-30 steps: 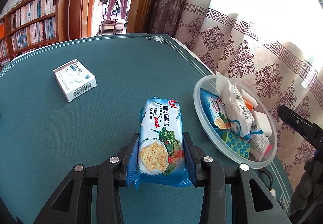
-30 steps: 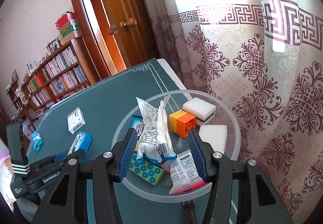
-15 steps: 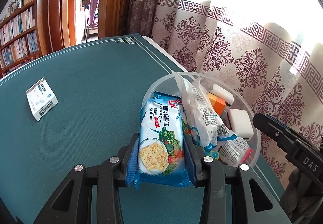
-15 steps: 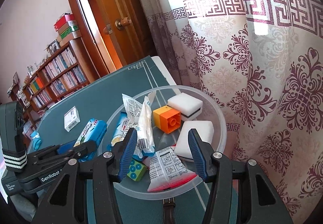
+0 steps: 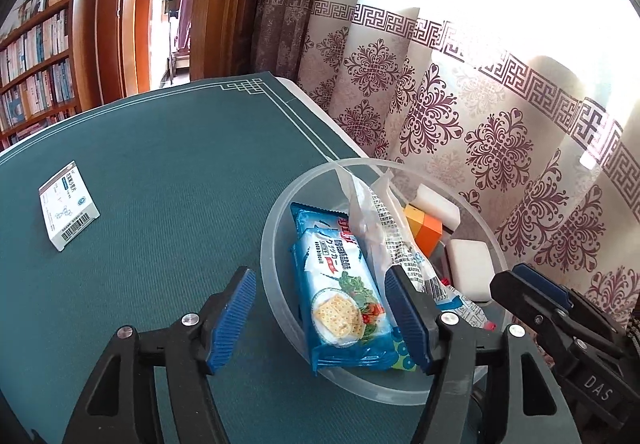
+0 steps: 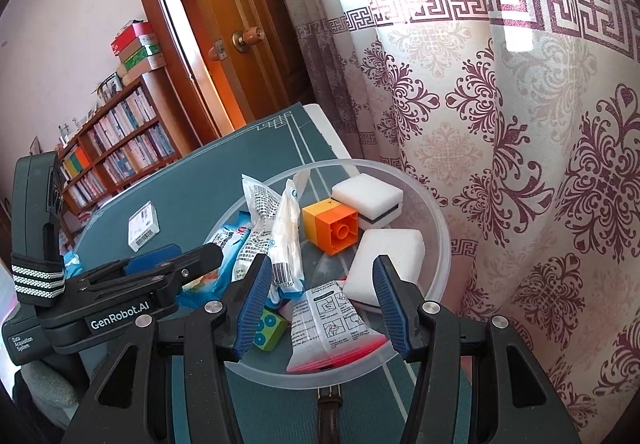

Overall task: Organize objects
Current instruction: 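Lower the blue cracker pack into the bowl and open the left tool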

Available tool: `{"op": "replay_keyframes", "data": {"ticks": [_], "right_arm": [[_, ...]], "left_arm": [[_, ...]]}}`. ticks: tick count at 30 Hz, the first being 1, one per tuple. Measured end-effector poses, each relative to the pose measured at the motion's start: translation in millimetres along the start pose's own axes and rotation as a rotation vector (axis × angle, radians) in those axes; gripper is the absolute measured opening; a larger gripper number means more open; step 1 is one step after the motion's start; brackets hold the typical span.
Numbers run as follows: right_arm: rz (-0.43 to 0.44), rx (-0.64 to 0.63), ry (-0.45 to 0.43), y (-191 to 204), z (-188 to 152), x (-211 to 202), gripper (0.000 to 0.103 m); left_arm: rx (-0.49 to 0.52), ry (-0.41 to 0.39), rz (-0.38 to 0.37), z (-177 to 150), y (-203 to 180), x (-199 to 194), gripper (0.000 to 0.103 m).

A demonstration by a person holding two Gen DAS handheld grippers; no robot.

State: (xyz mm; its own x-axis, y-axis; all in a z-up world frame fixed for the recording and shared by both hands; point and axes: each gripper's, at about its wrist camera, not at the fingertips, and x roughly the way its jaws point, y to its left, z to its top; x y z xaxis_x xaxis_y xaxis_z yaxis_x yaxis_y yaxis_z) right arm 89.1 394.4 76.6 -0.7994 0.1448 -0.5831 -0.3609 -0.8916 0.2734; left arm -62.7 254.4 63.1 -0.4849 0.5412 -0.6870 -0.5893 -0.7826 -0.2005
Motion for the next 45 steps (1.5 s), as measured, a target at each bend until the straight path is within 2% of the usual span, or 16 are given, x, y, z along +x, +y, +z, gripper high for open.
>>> {"op": "replay_keyframes", "data": {"ticks": [9,18,25,37,45], "right_arm": [[0.001,-0.006,0.013,3.0,-3.4,4.6,0.054],[0.003,-0.007,0.012,4.0,-3.7,4.1,0.054],[0.003,-0.009,0.007,5.6,-2.9,1.8,0.054],[0.007,-0.006,-0.004,7.4,0.3,-2.6,0.054],[0.021,-0.012,-0.01,16.7,-0.7,-5.8,0.055]], "left_arm": [[-0.111,-0.02,0.063,-5.9,36.3,-10.5,0.072],[-0.07,0.001,0.112,-18.7,27.0,-2.2,0.074],[-0.041,0.031,0.11,-26.5,15.6,6.9,0.075],[-0.075,0.007,0.113,-26.1,26.7,-5.9,0.091],[-0.112,0.002,0.157,-28.4,46.4,-12.2,0.091]]}}
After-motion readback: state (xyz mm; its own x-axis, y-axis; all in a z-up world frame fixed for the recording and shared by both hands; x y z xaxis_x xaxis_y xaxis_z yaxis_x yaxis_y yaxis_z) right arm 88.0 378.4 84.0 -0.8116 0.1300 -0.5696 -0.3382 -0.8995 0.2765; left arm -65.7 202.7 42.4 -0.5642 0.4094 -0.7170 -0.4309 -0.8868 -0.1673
